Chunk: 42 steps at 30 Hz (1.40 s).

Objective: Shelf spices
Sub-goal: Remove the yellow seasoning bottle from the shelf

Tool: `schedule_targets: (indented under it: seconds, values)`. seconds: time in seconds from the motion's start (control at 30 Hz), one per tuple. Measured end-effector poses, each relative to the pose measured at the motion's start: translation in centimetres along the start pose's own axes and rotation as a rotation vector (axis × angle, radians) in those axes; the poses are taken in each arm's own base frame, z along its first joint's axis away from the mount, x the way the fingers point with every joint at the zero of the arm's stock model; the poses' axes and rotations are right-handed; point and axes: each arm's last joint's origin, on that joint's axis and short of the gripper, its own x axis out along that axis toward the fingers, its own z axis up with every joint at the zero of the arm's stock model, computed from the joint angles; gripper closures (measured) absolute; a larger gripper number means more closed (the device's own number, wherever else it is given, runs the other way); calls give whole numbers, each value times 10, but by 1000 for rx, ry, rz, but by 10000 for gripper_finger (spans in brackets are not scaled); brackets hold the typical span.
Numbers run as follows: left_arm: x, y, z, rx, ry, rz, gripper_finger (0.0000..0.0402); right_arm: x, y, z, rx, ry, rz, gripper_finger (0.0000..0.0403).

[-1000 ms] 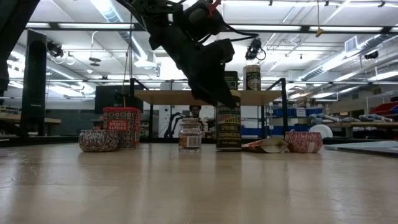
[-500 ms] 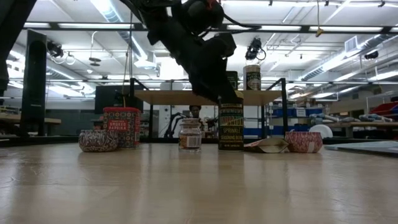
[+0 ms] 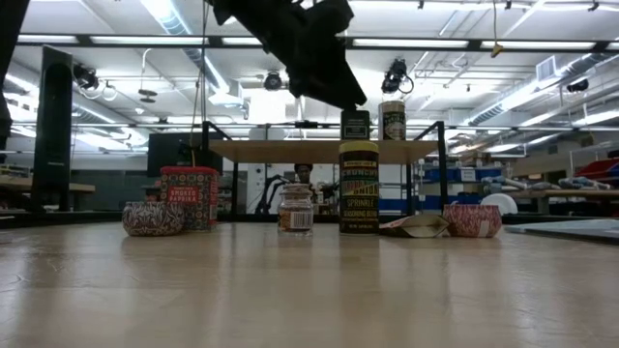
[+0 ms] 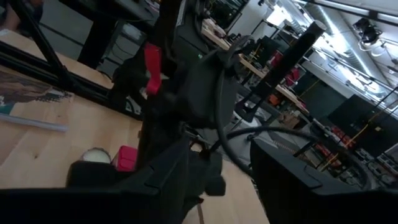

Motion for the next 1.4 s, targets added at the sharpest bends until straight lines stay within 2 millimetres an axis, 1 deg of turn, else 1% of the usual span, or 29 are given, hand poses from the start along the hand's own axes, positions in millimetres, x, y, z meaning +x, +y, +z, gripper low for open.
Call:
schedule_targets:
  seconds: [0.07, 0.13, 0.17, 0.2, 0.33, 0.47, 0.57, 0.83, 1.0, 1.1, 1.23, 1.4]
  values:
    - [-1, 0, 0, 3, -2, 2, 253, 0, 0, 0, 0, 0, 0, 230]
    - [-1, 0, 0, 7, 0, 1, 337, 0, 0, 0, 0, 0, 0, 230]
    - [-1, 0, 0, 12, 1, 0, 368, 0, 0, 0, 0, 0, 0, 230]
    - [-1, 0, 0, 16, 2, 1, 382, 0, 0, 0, 0, 0, 0, 230]
    - [-1, 0, -1, 19, 10, -1, 397, 0, 0, 0, 0, 0, 0, 230]
    - [1, -1, -2, 7, 21, -35, 399, 0, 0, 0, 0, 0, 0, 230]
    - [4, -2, -8, 5, 52, -51, 400, 0, 0, 0, 1, -1, -1, 230]
    - [11, -12, -12, 19, 65, -97, 401, 0, 0, 0, 3, -3, -2, 230]
    - [30, -19, -24, 19, 114, -119, 401, 0, 0, 1, 4, -5, -3, 230]
    - [38, -20, -26, 9, 115, -116, 401, 0, 0, 1, 4, -5, -3, 230]
    - [38, -21, -26, 9, 112, -116, 401, 0, 0, 0, 4, -4, -3, 230]
    - [30, -19, -18, 31, 107, -117, 401, 0, 0, 0, 4, -4, -3, 230]
